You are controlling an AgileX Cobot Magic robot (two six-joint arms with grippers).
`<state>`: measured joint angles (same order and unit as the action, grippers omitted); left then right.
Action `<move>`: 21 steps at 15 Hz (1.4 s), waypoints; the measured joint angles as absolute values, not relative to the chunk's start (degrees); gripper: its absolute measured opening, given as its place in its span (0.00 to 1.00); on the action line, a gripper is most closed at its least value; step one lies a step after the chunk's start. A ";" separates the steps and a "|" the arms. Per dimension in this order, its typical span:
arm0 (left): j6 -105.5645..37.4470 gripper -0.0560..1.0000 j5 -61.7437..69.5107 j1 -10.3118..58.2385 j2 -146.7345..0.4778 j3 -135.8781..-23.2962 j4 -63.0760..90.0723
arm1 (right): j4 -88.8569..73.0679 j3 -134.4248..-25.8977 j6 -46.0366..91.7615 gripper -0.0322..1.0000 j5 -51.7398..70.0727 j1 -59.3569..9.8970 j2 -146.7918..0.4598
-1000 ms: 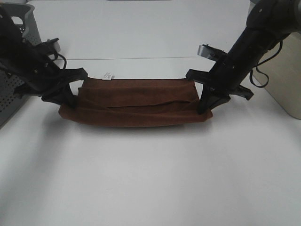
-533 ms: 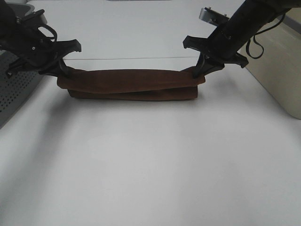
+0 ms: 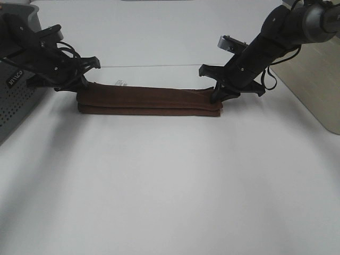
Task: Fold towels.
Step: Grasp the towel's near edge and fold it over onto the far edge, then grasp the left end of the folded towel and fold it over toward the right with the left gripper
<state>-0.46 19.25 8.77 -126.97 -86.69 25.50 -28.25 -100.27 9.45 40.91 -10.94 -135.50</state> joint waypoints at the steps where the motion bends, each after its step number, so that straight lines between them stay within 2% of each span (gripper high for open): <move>1: -0.52 0.50 21.37 8.77 -128.17 -88.75 25.50 | -28.82 -100.27 9.45 0.21 40.79 -10.94 -135.85; 2: -0.57 0.66 22.63 8.77 -128.63 -89.95 25.50 | -28.88 -100.27 9.45 0.39 40.62 -10.94 -135.91; 3: -0.57 0.75 23.03 8.77 -128.57 -90.81 25.50 | -28.82 -100.44 9.45 0.59 40.68 -10.94 -135.85; 4: -0.57 0.77 23.43 8.77 -128.57 -91.39 25.50 | -28.02 -100.55 9.45 0.73 40.74 -10.94 -135.16; 5: -0.57 0.78 24.12 8.77 -128.57 -91.67 25.44 | -26.87 -100.55 9.45 0.81 40.85 -10.94 -133.96; 6: -0.57 0.78 24.75 8.77 -128.57 -91.67 24.98 | -25.95 -100.55 9.45 0.85 40.91 -10.94 -132.58; 15: 0.00 0.78 30.88 4.98 -128.74 -91.85 22.98 | -23.66 -100.78 9.45 0.88 42.00 -10.94 -130.46; 21: 0.00 0.78 44.40 5.73 -137.28 -105.14 22.75 | -23.66 -100.78 9.45 0.88 42.00 -10.94 -130.46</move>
